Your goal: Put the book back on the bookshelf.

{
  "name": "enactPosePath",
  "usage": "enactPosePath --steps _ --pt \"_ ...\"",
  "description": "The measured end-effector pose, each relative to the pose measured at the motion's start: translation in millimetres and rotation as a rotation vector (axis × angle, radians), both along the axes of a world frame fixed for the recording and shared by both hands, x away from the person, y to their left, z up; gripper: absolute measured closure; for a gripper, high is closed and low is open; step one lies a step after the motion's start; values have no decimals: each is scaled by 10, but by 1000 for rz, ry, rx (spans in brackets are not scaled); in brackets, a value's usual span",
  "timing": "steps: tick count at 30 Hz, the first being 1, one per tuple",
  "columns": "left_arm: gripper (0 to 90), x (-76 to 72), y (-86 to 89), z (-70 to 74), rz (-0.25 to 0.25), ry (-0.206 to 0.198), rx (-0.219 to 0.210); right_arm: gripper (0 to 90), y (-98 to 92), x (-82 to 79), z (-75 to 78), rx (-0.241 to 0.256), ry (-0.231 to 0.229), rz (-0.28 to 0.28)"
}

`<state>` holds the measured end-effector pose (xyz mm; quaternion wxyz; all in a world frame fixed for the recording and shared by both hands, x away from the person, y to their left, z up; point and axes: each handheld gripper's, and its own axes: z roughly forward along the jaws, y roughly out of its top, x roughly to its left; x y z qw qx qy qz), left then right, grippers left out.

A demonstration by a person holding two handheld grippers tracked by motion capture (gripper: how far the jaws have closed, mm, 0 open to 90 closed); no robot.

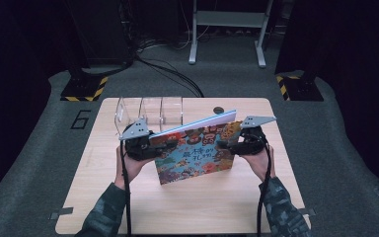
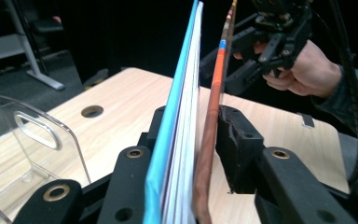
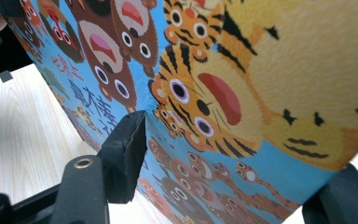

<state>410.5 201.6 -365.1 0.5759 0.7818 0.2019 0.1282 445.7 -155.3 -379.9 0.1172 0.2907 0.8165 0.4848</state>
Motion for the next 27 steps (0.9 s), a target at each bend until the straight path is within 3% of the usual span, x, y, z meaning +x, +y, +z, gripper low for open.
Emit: enactPosePath --steps 5,6,12,27 --pt "703 -14 1 19 -12 5 18 377 10 15 0 -1 -2 5" --pt "707 -3 14 35 -23 -5 38 376 10 20 0 -1 -1 8" --pt "725 -31 12 52 -42 -18 59 357 14 14 -8 5 2 12" --pt "751 -55 -3 75 -77 -19 71 341 -20 -33 8 -20 13 1"
